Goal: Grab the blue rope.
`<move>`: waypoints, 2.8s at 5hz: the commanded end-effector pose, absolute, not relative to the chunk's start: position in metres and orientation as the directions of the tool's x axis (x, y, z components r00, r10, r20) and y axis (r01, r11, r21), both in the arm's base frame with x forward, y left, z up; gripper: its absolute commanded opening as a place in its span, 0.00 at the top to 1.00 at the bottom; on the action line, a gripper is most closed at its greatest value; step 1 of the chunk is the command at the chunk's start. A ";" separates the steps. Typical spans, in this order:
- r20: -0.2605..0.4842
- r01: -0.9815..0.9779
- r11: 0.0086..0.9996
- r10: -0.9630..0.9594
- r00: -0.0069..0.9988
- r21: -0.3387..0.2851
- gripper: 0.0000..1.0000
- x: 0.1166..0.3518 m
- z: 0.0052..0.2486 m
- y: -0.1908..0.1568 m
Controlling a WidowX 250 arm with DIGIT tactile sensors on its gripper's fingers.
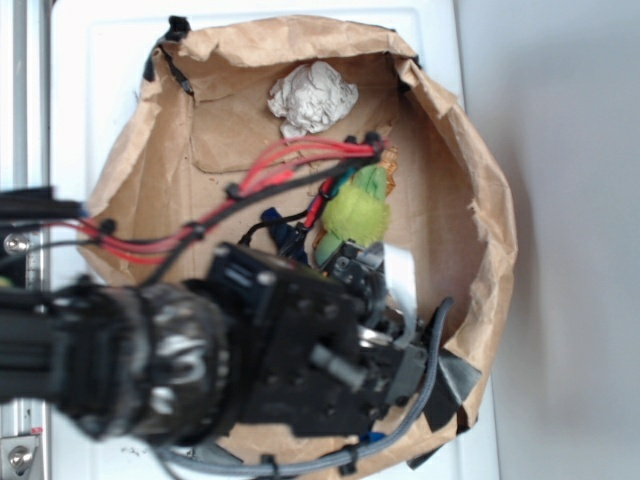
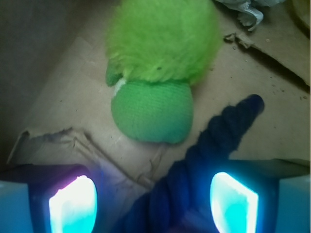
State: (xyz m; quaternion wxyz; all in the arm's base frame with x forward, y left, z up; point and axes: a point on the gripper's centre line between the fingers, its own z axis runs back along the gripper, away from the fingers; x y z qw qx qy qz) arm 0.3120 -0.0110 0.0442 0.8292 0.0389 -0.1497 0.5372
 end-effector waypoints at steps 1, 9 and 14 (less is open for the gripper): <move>0.367 -0.890 0.446 0.847 0.384 -0.099 0.00 0.329 0.032 -0.024; 0.087 -0.859 0.426 0.904 0.419 -0.286 0.00 0.310 0.082 0.003; 0.116 -0.853 0.495 0.869 0.481 -0.168 0.00 0.303 0.031 -0.025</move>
